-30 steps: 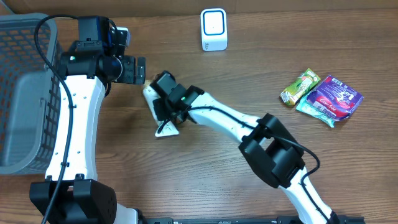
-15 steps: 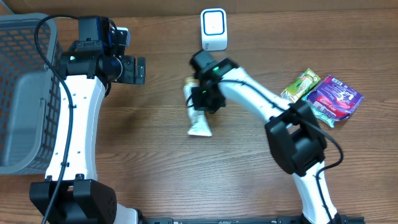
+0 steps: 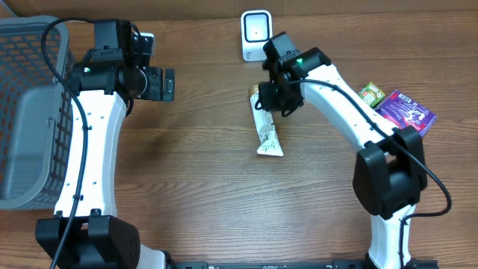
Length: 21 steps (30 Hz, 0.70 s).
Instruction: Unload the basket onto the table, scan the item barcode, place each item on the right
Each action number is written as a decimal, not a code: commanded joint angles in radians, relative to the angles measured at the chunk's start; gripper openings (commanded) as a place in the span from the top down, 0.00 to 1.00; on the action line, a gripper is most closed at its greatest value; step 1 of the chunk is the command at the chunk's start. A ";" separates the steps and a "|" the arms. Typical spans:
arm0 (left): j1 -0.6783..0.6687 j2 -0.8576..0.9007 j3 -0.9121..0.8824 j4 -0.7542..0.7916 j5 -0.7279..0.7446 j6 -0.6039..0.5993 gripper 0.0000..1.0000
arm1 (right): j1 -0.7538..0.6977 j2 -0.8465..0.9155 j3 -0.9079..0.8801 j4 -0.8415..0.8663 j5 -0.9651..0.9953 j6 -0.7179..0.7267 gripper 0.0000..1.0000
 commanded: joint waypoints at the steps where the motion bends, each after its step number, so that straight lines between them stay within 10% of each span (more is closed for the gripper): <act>1: 0.004 -0.022 0.007 0.000 0.000 -0.018 0.00 | -0.003 -0.029 -0.025 0.065 0.092 0.075 0.96; 21: 0.004 -0.022 0.007 0.000 0.000 -0.018 0.00 | 0.069 -0.019 -0.187 0.314 0.227 0.304 0.96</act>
